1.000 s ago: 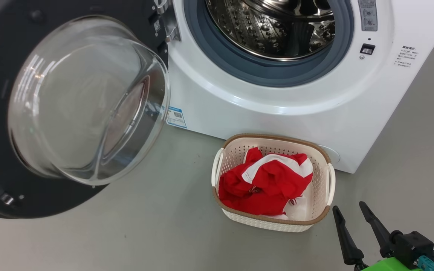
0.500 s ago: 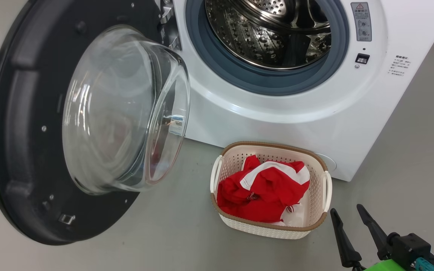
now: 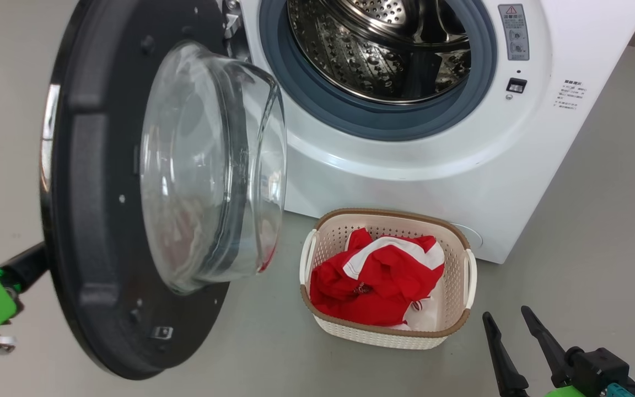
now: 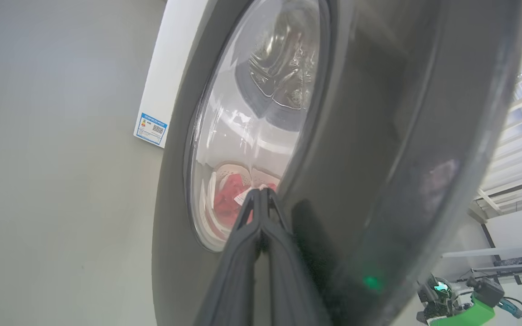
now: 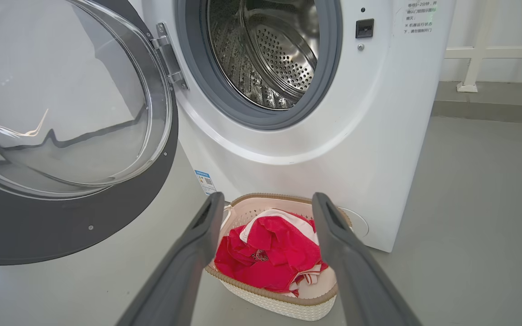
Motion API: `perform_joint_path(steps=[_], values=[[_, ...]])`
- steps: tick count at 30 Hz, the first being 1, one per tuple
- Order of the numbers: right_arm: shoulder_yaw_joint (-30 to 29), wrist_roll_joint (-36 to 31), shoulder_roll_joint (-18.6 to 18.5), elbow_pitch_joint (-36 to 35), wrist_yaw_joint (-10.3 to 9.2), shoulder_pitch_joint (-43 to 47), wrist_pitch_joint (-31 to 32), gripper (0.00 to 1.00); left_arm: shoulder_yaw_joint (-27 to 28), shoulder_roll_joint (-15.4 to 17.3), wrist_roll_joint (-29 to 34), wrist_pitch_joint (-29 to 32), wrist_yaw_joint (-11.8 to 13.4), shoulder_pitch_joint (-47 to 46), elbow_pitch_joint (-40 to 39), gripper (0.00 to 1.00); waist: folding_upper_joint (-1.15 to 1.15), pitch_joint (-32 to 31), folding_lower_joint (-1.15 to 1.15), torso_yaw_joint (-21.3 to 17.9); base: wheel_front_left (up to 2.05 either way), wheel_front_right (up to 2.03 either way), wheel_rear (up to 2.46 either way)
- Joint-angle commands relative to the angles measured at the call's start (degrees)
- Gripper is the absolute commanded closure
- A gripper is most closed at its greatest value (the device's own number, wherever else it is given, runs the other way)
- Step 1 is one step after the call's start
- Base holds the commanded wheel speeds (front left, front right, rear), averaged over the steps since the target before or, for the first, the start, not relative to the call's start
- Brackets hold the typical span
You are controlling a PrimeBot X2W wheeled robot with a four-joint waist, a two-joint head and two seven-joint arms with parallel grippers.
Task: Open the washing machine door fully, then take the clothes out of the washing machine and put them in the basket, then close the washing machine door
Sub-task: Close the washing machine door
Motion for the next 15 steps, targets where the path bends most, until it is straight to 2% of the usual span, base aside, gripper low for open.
perform_joint_path(steps=[1, 15], values=[[1.15, -0.12, -0.24, -1.32, 0.42, -1.33, -0.37, 0.00, 1.79, 2.80, -0.79, 0.18, -0.39, -1.18, -2.42, 1.00, 0.00, 0.19, 0.00, -0.24, 0.00, 0.00, 0.00], [0.80, -0.18, -0.15, -1.49, 0.42, -2.21, -0.37, 0.00, -7.09, 1.78, 0.30, -3.37, -0.40, -3.36, -9.55, 1.00, 0.00, 1.26, 0.00, -3.30, 0.00, 0.00, 0.00]])
